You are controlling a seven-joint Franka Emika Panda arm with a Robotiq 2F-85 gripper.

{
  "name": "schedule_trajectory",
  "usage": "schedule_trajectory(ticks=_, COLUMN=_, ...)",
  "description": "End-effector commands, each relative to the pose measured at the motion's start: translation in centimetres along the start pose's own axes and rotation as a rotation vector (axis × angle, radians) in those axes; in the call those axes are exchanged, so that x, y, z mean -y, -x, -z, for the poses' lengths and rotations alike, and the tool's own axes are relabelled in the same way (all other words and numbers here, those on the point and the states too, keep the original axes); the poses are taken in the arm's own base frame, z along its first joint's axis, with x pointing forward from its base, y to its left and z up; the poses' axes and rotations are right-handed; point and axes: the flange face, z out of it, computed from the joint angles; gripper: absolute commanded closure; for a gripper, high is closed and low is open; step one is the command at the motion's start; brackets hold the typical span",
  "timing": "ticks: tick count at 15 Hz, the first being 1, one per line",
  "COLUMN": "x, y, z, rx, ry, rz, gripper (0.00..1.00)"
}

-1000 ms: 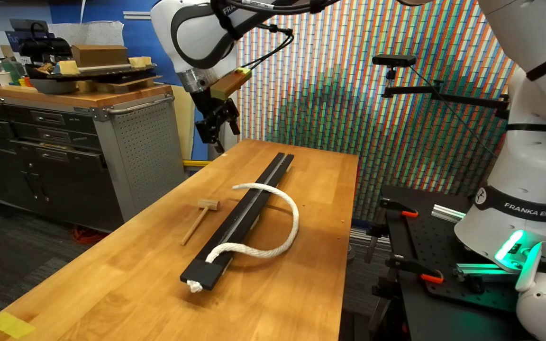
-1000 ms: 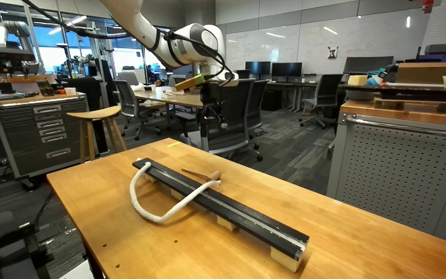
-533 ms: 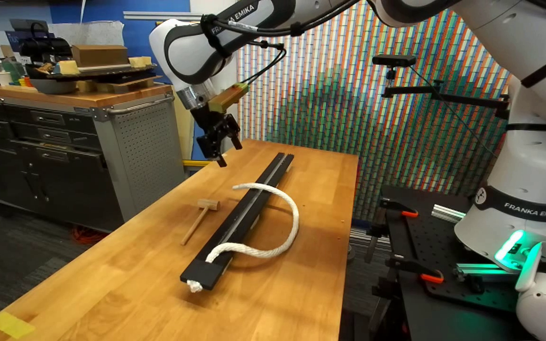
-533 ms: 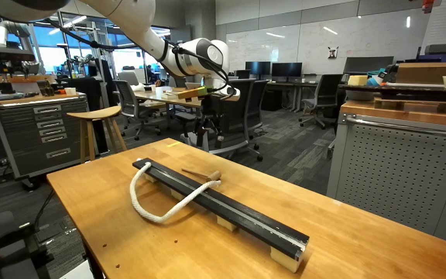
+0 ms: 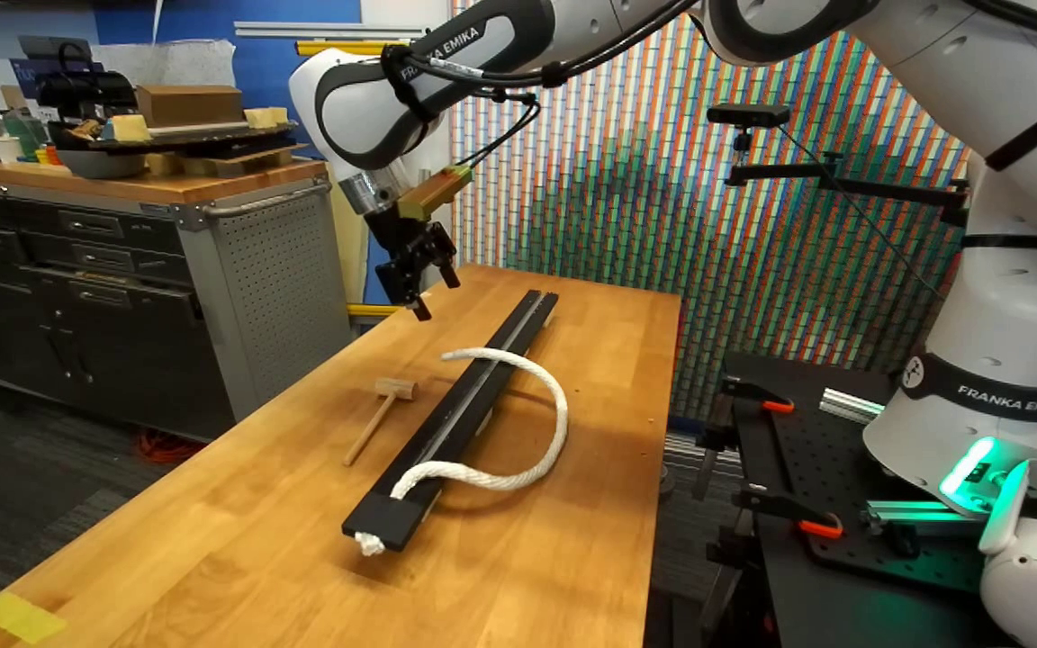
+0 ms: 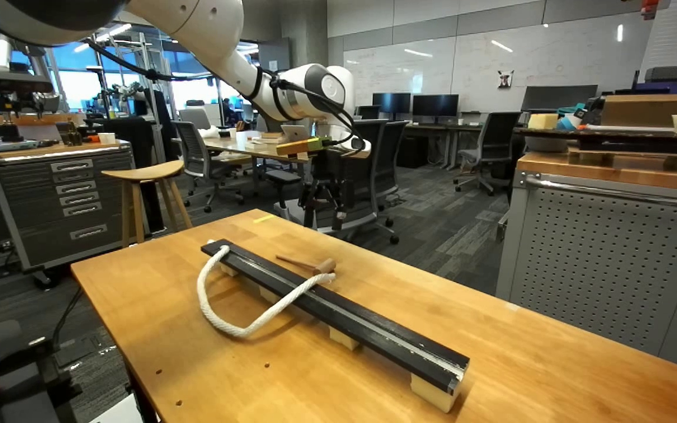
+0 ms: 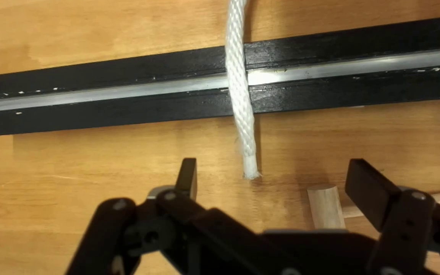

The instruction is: Set the rope along the middle of the black object

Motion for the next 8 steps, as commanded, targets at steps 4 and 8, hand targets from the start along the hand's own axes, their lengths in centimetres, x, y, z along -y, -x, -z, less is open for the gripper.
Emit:
schedule_trajectory(ticks=4, x=1.3, y=-2.2, z=-5.6, rx=-0.024, ry=-0.010, rz=0.008, gripper=0.00)
schedule_trajectory(ticks=8, x=1.5, y=-2.5, z=-9.5, rx=-0.010, ry=-0.024, rz=0.015, gripper=0.00)
